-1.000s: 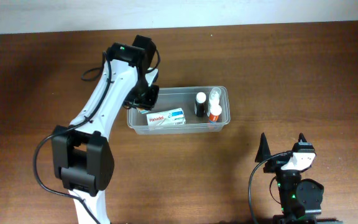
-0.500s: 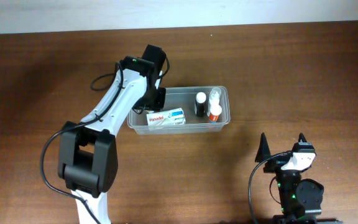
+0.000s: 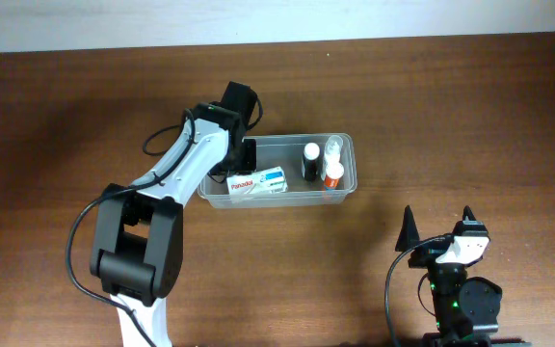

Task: Pack container

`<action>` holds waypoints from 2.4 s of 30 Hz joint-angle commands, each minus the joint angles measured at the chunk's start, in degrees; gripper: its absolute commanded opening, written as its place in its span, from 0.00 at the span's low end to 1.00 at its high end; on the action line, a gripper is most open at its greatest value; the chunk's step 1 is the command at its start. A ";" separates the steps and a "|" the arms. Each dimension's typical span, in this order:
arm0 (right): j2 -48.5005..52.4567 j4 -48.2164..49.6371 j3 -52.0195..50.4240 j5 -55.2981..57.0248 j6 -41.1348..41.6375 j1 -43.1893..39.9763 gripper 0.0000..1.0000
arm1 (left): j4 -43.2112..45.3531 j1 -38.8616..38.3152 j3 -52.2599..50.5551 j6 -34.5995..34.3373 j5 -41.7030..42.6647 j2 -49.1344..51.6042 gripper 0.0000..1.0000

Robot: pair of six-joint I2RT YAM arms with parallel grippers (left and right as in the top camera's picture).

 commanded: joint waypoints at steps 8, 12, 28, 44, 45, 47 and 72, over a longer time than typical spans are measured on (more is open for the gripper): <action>-0.48 -0.42 -0.28 0.24 0.02 -0.33 0.98 | 1.60 -0.02 -0.13 -0.98 -0.68 0.50 0.37; -0.48 -0.42 -0.28 0.24 0.02 -0.33 0.98 | 0.94 -0.02 -0.31 -1.01 -0.63 0.59 0.43; -0.48 -0.44 -0.28 0.26 0.02 -0.33 0.98 | 0.37 -0.02 -1.77 -0.98 0.04 0.52 0.69; -0.48 -0.44 -0.28 0.24 0.02 -0.33 0.98 | -12.66 -0.02 14.29 1.25 0.24 -6.67 0.94; -0.48 -0.44 -0.28 0.24 0.02 -0.33 0.98 | -13.77 -0.02 15.21 1.25 0.24 -7.61 0.95; -0.48 -0.42 -0.28 0.24 0.00 -0.33 0.98 | -16.74 -0.09 16.46 1.51 0.24 -9.79 0.99; -0.48 -0.42 -0.28 0.24 0.02 -0.33 0.98 | -40.59 -11.76 16.72 1.44 0.83 -34.42 0.99</action>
